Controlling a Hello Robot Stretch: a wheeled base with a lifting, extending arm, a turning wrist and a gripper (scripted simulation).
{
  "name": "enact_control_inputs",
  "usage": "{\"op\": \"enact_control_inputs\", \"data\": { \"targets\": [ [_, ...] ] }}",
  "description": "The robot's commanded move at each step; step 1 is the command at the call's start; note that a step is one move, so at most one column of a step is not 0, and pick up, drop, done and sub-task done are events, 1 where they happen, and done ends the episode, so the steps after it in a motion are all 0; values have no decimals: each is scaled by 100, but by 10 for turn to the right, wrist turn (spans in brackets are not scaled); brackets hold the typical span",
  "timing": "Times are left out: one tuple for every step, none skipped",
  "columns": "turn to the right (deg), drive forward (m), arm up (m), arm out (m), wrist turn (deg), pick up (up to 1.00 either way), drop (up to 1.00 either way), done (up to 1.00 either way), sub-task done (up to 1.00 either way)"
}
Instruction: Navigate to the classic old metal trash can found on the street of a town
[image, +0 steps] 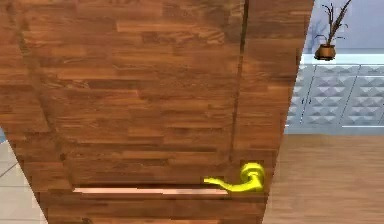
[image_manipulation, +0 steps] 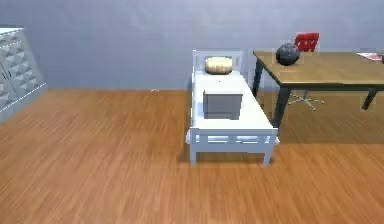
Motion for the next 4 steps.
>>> {"op": "enact_control_inputs", "data": {
  "targets": [
    [-450,0,0,0,0,0,0,0,0],
    [-270,0,0,0,0,0,0,0,0],
    [0,40,0,0,0,0,0,0,0],
    [30,0,0,0,0,0,0,0,0]
  ]
}}
